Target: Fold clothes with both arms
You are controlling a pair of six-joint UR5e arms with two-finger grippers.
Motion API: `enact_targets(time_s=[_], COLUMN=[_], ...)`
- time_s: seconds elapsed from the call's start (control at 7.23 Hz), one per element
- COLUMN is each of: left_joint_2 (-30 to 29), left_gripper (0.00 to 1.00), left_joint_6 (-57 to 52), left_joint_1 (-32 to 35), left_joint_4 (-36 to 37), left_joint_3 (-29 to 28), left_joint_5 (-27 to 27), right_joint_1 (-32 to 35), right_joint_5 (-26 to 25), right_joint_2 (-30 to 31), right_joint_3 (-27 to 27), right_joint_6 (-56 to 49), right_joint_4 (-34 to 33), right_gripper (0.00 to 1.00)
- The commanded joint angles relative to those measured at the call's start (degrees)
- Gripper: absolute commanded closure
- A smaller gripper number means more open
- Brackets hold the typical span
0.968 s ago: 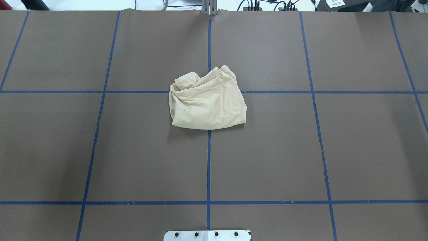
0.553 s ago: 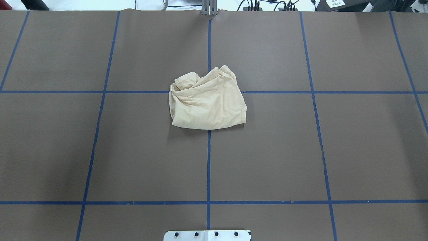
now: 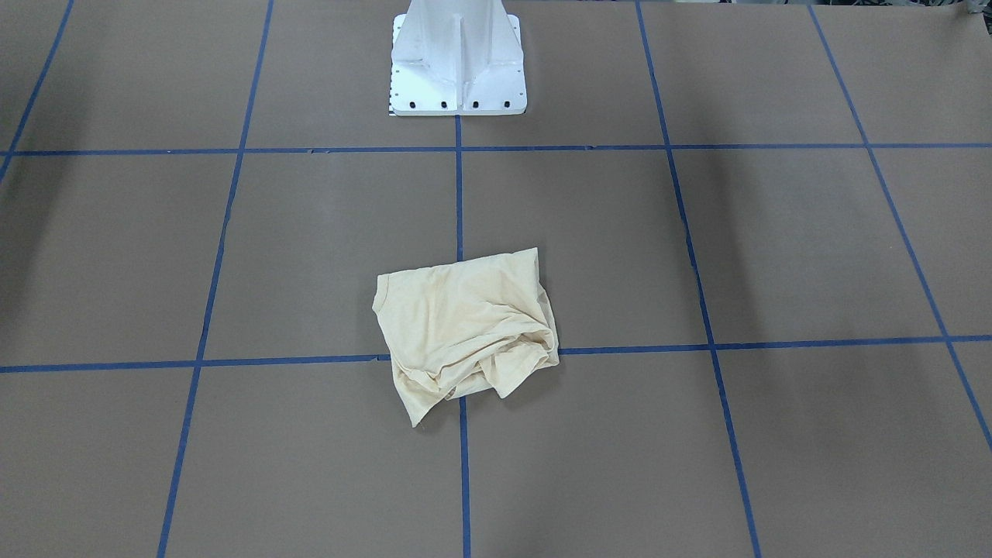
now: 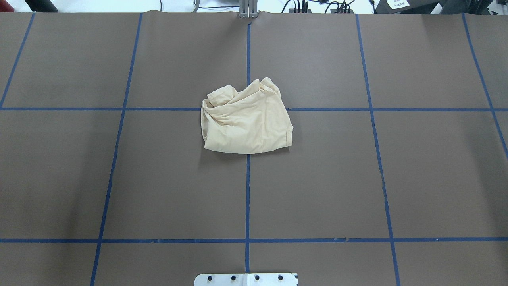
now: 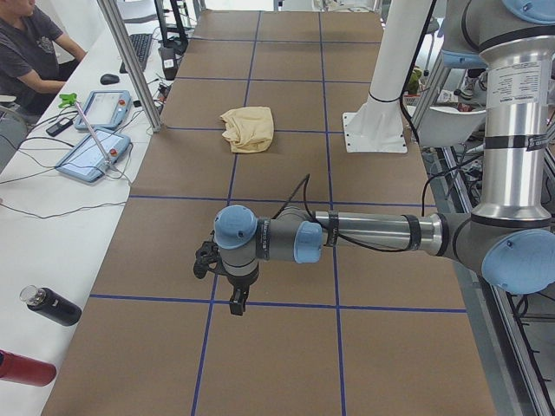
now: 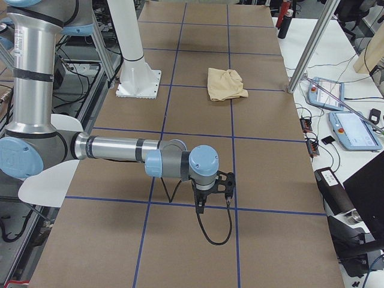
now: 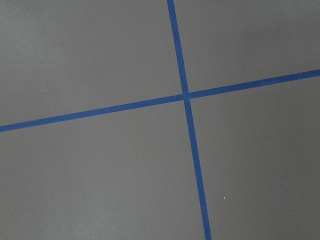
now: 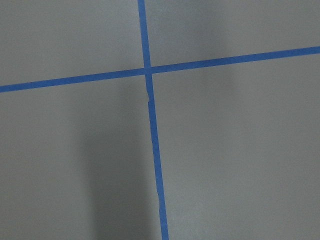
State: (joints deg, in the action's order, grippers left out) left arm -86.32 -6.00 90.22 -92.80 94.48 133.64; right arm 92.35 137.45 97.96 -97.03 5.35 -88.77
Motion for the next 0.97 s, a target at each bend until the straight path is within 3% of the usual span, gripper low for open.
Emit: enact_targets(time_s=[0.0,0.41,0.83], left_joint_2=[-0.25,-0.7,-0.61], left_gripper=[0.0,0.0,0.0], left_joint_6=[4.83,9.34,9.26], left_joint_1=[-0.21,-0.65,-0.66], left_joint_4=[-1.33,-1.33,-1.33], left_joint_3=[0.0,2.11,2.12], left_joint_5=[-0.31,-0.75,-0.75], right_joint_1=[-0.07,-1.73,-2.79], right_joint_5=[-0.08,-0.17,0.27], right_joint_2=[0.04,-0.4,-0.32], right_joint_3=[-0.01,-0.27,-0.27], right_joint_6=[0.02,0.01,8.34], right_joint_4=[0.09,0.35,9.02], right_gripper=[0.0,0.0,0.0])
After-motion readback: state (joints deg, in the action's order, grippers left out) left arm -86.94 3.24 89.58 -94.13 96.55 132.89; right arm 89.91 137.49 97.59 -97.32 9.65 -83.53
